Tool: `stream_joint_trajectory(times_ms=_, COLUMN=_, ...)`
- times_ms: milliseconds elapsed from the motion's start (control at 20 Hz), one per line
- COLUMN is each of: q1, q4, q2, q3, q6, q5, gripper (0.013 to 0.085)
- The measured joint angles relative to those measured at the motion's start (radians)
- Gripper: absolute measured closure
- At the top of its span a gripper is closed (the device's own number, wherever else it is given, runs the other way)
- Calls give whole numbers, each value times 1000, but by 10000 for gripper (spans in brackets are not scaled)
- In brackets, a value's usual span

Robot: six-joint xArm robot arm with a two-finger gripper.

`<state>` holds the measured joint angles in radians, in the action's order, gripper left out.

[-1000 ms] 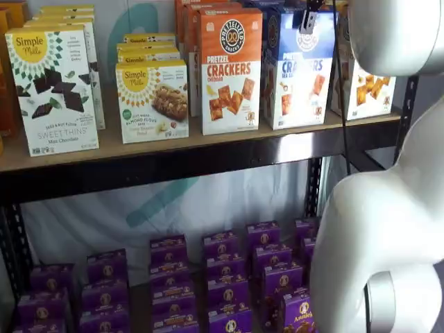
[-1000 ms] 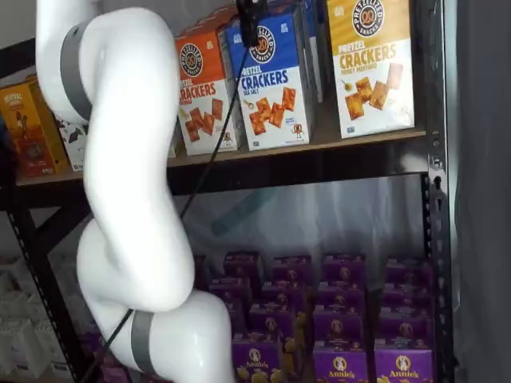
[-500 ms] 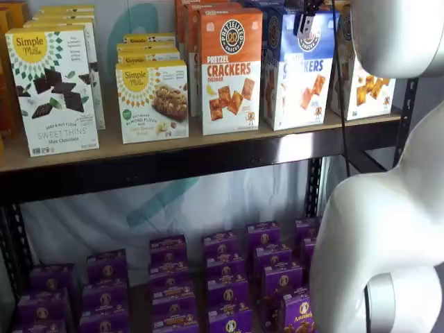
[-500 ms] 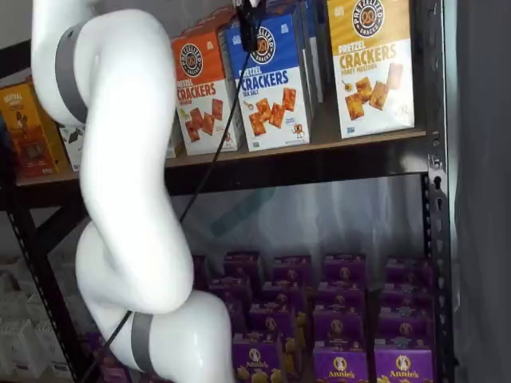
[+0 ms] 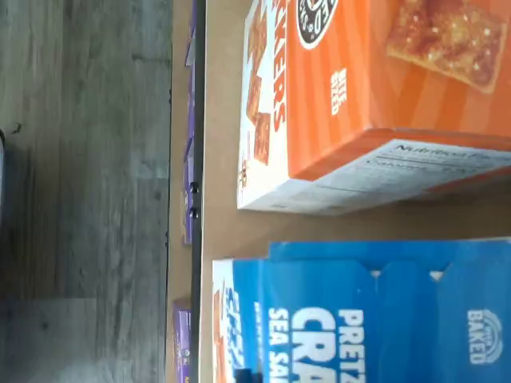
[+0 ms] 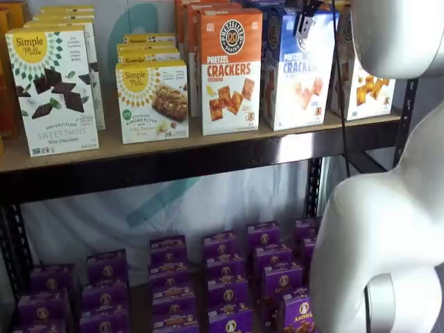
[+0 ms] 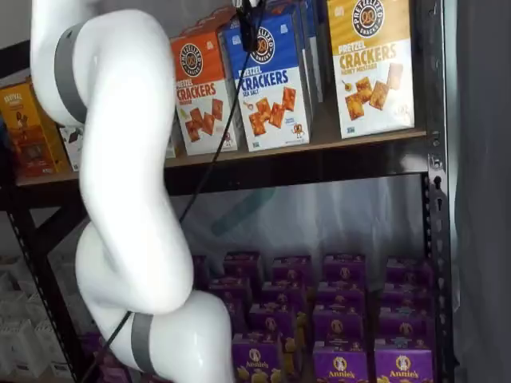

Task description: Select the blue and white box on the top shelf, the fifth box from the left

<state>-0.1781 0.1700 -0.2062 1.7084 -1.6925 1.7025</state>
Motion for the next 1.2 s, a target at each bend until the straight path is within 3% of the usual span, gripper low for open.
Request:
stream_joint_trajectory(times_ms=100, q1=-1, q4=2, q2=0, q3=1, q6=0, q5=1, gripper=410)
stream_joint_trajectory(times_ms=750, q1=-7, q4=11, q2=-42, q3=-6, q6=4, q5=67, gripper=410)
stream_joint_trajectory(times_ms=1200, q1=12, q4=-24, q2=-169, q3=-114, q6=13, q5=114, gripper=410)
